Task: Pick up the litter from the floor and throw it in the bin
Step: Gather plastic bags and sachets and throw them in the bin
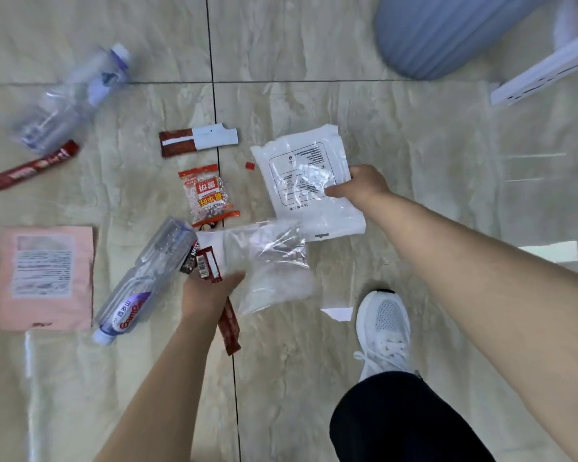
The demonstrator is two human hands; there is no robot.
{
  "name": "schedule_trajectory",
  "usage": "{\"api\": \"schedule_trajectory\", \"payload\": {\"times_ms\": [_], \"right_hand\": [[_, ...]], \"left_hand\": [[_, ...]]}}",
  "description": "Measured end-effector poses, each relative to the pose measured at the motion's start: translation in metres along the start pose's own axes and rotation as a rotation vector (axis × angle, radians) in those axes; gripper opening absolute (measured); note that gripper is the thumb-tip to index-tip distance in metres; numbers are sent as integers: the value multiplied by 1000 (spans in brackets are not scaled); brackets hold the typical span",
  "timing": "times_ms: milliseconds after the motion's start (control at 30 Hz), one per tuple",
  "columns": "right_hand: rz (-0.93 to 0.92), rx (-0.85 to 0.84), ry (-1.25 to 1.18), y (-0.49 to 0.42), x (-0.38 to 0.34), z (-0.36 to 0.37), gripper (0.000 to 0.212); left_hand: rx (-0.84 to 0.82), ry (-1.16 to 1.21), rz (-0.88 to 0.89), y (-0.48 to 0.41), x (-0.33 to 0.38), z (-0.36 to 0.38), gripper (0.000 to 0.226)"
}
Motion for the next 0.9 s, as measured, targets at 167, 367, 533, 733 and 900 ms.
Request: {"api": "schedule_trajectory", "payload": {"times_ms": [167, 367, 533, 733, 900], "right_hand": [[-25, 25, -75, 47, -51, -64, 23], [-89, 92, -176, 88, -134, -180, 32], [-188, 181, -165, 94, -189, -286, 25], [-184, 310, -74, 57, -204, -392, 28], [-191, 441, 53, 12, -193, -448, 30]], "left_hand": [[-63, 24, 49, 56, 77, -35, 16], [-84, 17, 156, 134, 205, -55, 15], [-160, -19, 248, 181, 311, -21, 21], [-206, -49, 263, 202, 405, 62, 25], [-194, -41, 238, 197, 457, 133, 31]]}}
Point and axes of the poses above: each hand's wrist, its own y-axis away from the middle knuckle, its own z-axis out of the palm, x = y × z, the point moved 1 cm from there along -y, towards the middle knuckle
